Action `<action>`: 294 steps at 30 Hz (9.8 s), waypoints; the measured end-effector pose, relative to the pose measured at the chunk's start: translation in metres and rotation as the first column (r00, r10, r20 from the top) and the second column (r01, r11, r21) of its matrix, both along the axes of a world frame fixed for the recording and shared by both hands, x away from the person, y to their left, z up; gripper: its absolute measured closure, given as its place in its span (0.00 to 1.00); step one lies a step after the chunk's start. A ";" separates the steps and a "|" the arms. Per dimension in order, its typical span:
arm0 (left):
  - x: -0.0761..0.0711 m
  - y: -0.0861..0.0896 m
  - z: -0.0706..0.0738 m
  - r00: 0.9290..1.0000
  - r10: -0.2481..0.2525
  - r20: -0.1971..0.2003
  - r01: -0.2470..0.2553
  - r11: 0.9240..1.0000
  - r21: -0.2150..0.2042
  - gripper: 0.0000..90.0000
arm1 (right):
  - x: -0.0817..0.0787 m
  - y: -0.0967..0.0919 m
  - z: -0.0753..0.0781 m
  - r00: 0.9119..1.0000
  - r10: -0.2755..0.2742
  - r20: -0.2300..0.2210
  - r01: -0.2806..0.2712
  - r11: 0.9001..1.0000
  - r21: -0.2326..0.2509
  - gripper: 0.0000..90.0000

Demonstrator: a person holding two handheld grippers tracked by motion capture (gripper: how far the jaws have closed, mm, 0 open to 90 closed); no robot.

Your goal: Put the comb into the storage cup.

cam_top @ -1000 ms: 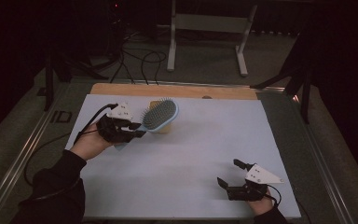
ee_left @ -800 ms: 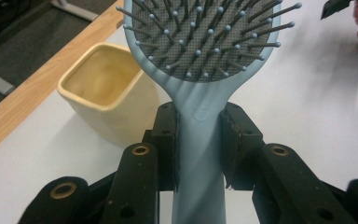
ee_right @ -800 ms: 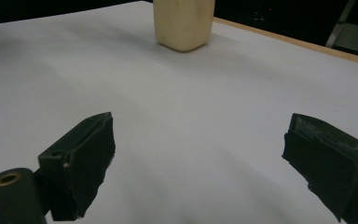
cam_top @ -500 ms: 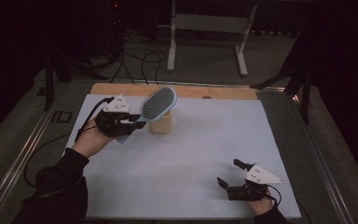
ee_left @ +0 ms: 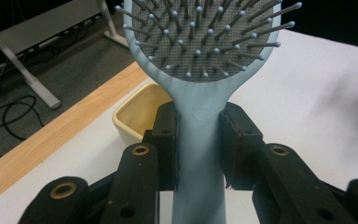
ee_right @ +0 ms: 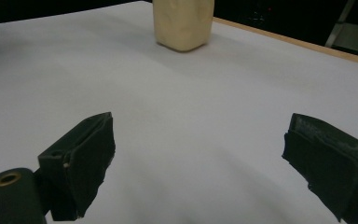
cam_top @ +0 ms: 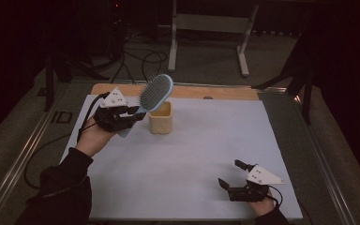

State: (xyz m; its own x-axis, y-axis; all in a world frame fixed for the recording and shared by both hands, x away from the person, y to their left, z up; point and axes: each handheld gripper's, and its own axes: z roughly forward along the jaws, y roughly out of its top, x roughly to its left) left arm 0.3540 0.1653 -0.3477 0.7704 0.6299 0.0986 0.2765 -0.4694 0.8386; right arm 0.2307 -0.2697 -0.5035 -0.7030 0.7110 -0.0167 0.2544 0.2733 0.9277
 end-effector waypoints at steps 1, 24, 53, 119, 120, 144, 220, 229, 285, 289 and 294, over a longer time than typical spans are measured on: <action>0.001 0.000 0.000 1.000 0.000 -0.002 0.000 1.000 -0.007 0.78 | 0.000 0.000 0.000 1.000 0.000 0.003 0.000 1.000 0.001 0.10; 0.010 -0.017 -0.003 0.983 0.150 0.104 -0.134 0.980 -0.146 0.78 | 0.000 0.000 0.000 1.000 0.004 0.002 -0.004 1.000 -0.001 0.10; 0.048 -0.052 -0.017 0.968 0.218 0.126 -0.173 0.939 -0.297 0.78 | 0.001 -0.001 0.000 1.000 0.006 0.002 -0.006 1.000 0.011 0.10; 0.105 -0.061 -0.101 0.968 0.235 0.087 -0.181 0.898 -0.402 0.78 | 0.001 -0.001 0.000 1.000 0.018 0.003 -0.018 0.999 0.026 0.10; 0.104 -0.062 -0.102 0.967 0.236 0.090 -0.183 0.900 -0.397 0.78 | 0.000 -0.001 0.000 1.000 0.018 0.004 -0.018 0.999 0.027 0.10; 0.094 -0.067 -0.112 0.959 0.266 0.103 -0.215 0.911 -0.353 0.68 | 0.001 0.000 0.000 1.000 0.020 0.003 -0.020 1.000 0.023 0.10; 0.042 -0.011 -0.068 1.000 -0.002 -0.027 -0.003 0.979 -0.203 0.00 | 0.002 0.002 0.000 1.000 0.019 0.001 -0.019 1.000 0.021 0.10; 0.026 -0.001 -0.066 0.999 -0.020 -0.030 0.013 0.980 -0.199 0.00 | 0.002 0.003 0.001 1.000 0.020 0.003 -0.020 1.000 0.016 0.10; -0.091 0.087 -0.112 0.999 0.016 -0.038 -0.022 0.985 -0.172 0.00 | 0.003 0.007 0.000 1.000 0.027 0.005 -0.027 1.000 -0.001 0.10; -0.099 0.091 -0.118 0.999 0.025 -0.038 -0.032 0.982 -0.185 0.00 | 0.003 0.008 0.000 1.000 0.026 0.004 -0.026 1.000 -0.004 0.10; -0.108 0.094 -0.127 0.999 0.031 -0.044 -0.039 0.982 -0.183 0.00 | 0.003 0.008 0.000 1.000 0.026 0.003 -0.026 1.000 -0.005 0.10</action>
